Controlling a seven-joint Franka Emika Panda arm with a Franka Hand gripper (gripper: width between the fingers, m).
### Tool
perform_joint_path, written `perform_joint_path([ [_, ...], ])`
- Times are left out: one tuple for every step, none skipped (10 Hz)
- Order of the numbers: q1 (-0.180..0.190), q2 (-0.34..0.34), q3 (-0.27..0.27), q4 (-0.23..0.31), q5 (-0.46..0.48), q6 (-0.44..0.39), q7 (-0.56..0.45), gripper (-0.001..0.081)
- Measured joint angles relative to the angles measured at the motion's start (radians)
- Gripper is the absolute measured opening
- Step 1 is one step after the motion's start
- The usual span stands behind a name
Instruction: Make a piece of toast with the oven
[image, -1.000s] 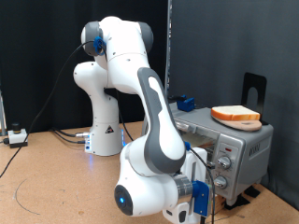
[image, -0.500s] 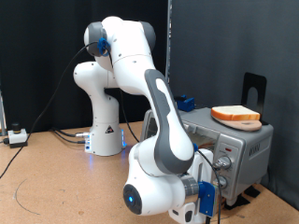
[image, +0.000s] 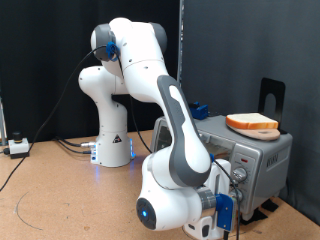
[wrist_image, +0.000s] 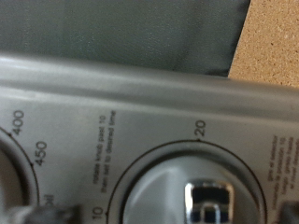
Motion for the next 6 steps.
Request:
perform_joint_path([
  [0.000, 0.000, 0.004, -0.002, 0.002, 0.002, -0.003, 0.0428],
  [0.000, -0.001, 0.007, -0.003, 0.004, 0.004, -0.006, 0.0291],
  [-0.001, 0.001, 0.007, -0.008, 0.005, 0.019, -0.007, 0.0291],
  [-0.002, 0.001, 0.007, -0.010, 0.009, 0.019, -0.007, 0.0108],
  [-0.002, 0.001, 0.007, -0.011, 0.011, 0.019, -0.007, 0.0098],
  [-0.003, 0.000, 0.007, -0.013, 0.017, 0.019, -0.025, 0.0098],
])
